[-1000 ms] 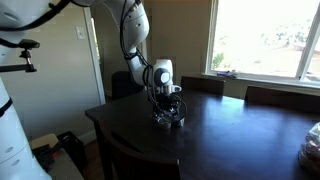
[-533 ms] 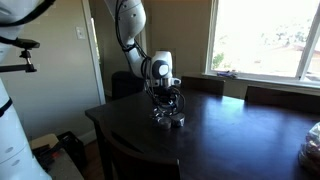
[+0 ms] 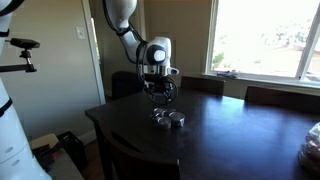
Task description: Stack the cups
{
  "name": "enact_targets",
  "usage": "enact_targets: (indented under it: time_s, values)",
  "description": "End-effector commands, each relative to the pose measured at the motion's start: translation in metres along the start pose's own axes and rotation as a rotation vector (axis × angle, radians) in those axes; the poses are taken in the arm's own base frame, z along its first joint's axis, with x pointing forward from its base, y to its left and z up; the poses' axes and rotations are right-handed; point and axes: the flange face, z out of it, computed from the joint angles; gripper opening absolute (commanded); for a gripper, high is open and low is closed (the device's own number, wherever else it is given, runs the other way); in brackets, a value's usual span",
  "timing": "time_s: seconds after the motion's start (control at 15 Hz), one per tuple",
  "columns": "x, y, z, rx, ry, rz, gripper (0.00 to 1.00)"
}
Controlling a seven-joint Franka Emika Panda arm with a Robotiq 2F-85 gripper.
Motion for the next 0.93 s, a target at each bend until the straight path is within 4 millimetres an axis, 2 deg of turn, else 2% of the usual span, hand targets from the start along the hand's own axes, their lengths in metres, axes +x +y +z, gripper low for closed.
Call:
enact_targets:
  time_s: [0.0, 0.33, 0.87]
  values:
    - [-0.001, -0.002, -0.006, 0.013, -0.002, 0.027, 1.00]
    - [-0.002, -0.004, -0.008, 0.028, -0.002, 0.051, 1.00]
    - [0.016, -0.016, 0.030, 0.101, 0.070, 0.227, 1.00]
